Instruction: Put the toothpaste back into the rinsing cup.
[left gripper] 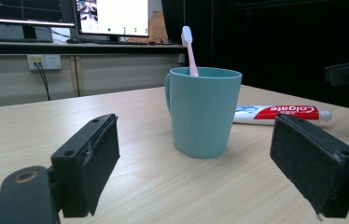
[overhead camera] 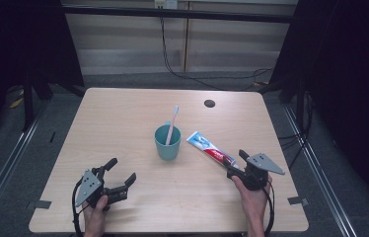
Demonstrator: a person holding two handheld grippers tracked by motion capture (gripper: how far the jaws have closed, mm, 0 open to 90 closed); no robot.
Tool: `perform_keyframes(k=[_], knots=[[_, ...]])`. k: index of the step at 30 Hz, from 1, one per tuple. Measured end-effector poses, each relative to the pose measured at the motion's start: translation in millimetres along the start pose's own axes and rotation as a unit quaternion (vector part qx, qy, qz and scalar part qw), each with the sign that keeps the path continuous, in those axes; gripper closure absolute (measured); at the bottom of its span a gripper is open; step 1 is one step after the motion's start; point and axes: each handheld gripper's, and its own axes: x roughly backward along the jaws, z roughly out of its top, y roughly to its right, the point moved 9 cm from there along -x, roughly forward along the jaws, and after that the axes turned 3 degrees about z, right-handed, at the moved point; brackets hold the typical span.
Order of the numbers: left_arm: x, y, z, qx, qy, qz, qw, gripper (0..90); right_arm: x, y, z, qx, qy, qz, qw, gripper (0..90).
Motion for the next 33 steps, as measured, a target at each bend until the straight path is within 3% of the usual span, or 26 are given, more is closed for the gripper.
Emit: perform_keyframes(k=[4,7,9,15,18,20,25,26,29,31,32,33], knots=[[1.1,0.9,0.7,-0.009,0.009,0.009,0.9999,15.3,-1.0,5.7,6.0,0.002,-0.012,-0.007,0.9999,33.3],[1.1,0.5,0.7,-0.009,0.008,0.011,0.9999,15.2,-3.3,6.6,11.5,0.007,-0.031,0.012,0.9994,33.8],[1.1,0.4,0.6,-0.009,0.007,0.013,0.9998,15.2,-5.3,6.4,13.0,0.007,-0.042,0.025,0.9988,39.0],[1.3,-0.7,0.6,-0.012,0.007,0.020,0.9997,15.6,-10.9,6.6,16.8,0.023,-0.077,0.050,0.9955,38.1],[1.2,-0.6,0.7,-0.011,0.008,0.020,0.9997,15.7,-13.4,7.0,21.0,0.030,-0.096,0.058,0.9932,39.8],[1.3,-0.7,0.6,-0.012,0.007,0.020,0.9997,15.7,-17.7,10.6,22.5,0.049,-0.121,0.059,0.9897,44.0],[1.2,-0.4,0.7,-0.011,0.008,0.018,0.9997,15.7,-24.5,13.8,22.3,0.046,-0.138,0.062,0.9874,43.1],[1.2,-0.5,0.7,-0.011,0.008,0.018,0.9997,15.7,-27.9,14.0,21.2,0.059,-0.155,0.057,0.9845,41.8],[1.3,-0.3,0.8,-0.011,0.008,0.017,0.9998,15.7,-30.6,12.7,22.1,0.061,-0.158,0.066,0.9833,42.4],[1.4,-0.4,0.8,-0.012,0.008,0.016,0.9998,15.7,-35.3,11.6,23.1,0.060,-0.176,0.073,0.9798,42.8],[1.4,-0.4,0.8,-0.012,0.008,0.016,0.9998,15.7,-35.3,11.6,23.1,0.060,-0.176,0.073,0.9798,42.8],[1.2,-0.2,0.9,-0.011,0.009,0.015,0.9998,15.7,-39.5,13.0,23.0,0.061,-0.192,0.078,0.9765,43.4]])
